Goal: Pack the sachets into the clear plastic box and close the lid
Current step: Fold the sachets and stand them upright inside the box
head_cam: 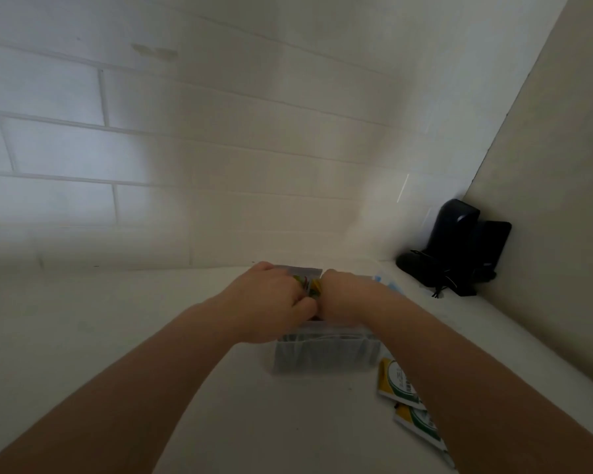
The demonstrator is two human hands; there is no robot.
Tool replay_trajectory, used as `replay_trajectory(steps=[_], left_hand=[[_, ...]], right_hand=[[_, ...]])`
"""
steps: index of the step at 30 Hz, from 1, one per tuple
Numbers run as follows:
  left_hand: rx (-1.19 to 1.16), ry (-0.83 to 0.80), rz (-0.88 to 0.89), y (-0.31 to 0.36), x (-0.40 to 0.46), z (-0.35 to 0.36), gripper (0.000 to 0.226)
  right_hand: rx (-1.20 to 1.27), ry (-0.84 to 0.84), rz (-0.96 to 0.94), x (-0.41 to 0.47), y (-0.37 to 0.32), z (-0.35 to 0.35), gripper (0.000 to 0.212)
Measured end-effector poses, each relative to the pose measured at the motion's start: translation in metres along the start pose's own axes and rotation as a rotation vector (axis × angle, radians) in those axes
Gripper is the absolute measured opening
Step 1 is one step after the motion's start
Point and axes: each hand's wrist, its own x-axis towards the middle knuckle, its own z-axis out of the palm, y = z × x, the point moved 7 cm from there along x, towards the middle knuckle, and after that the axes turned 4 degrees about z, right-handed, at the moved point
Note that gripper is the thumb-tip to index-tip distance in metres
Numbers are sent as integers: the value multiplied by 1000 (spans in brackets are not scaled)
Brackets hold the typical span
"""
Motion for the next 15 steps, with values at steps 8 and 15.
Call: replay_trajectory(steps=[8,15], left_hand=[[-63,14,-22,-1,-2,-2,34],[-85,43,-10,-1,-2,-2,41]], right_hand=[[484,136,45,-12,27,-22,43],[300,136,63,-3,14,-6,19]])
